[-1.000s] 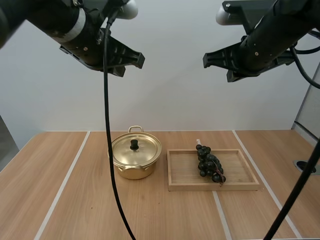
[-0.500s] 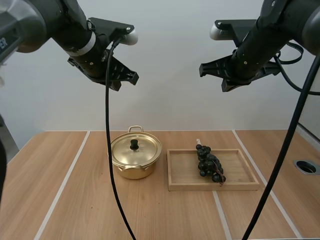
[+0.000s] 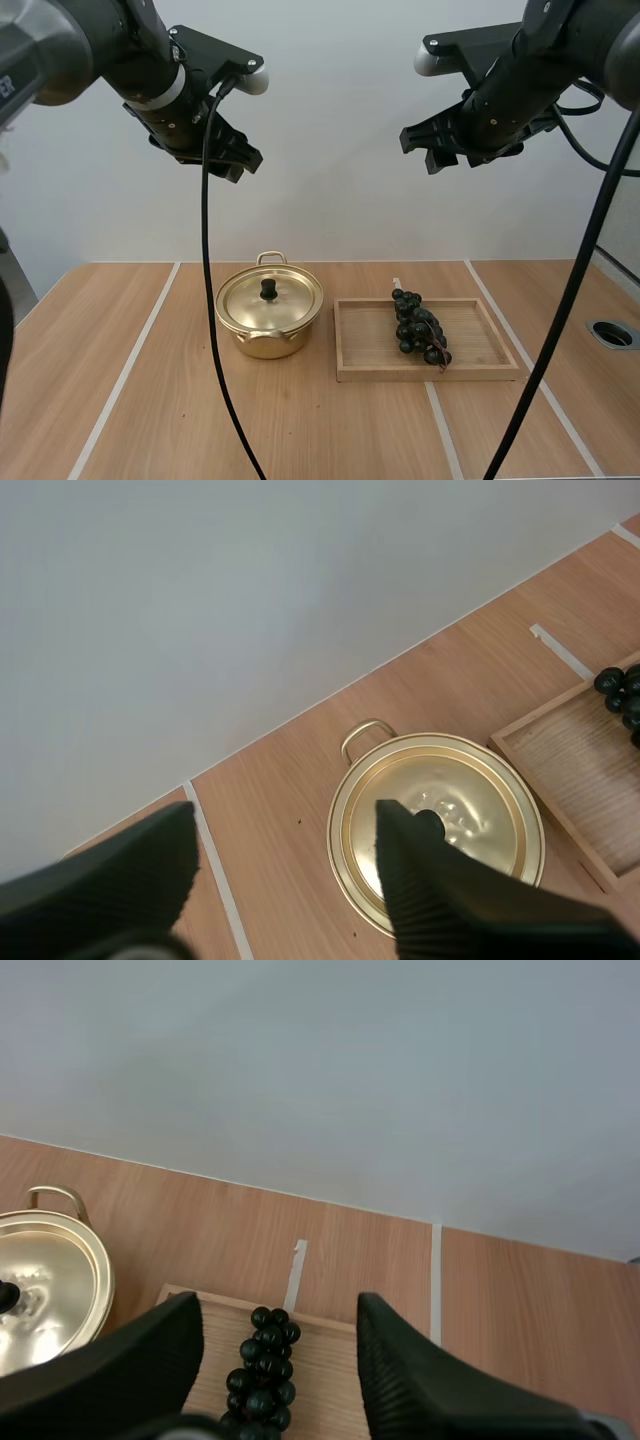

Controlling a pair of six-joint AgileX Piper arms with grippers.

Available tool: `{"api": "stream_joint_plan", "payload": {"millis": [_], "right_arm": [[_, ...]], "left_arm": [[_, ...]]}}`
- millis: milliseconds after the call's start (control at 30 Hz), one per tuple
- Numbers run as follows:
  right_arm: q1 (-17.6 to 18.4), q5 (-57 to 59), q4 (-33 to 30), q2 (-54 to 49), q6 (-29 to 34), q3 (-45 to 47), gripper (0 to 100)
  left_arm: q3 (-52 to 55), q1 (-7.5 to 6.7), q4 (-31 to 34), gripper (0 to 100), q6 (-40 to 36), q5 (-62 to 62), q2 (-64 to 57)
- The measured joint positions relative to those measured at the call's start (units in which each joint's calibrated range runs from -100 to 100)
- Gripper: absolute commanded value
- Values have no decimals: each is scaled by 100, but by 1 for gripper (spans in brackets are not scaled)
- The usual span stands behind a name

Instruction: Open the pot, put the grape inside, and close it

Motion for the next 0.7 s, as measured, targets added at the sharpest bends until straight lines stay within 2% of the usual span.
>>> {"api": "stream_joint_plan", "payload": {"millis": [333, 600, 700], "right_arm": [[0, 200, 0, 0, -210, 0, 100], [0, 739, 10, 0, -210, 0, 100], [0, 861, 33, 0, -210, 0, 100]], "left_arm": [[0, 7, -778, 100, 467, 658, 0], [16, -285, -912, 100, 498, 658, 409], [180, -353, -912, 100, 488, 641, 760]]}}
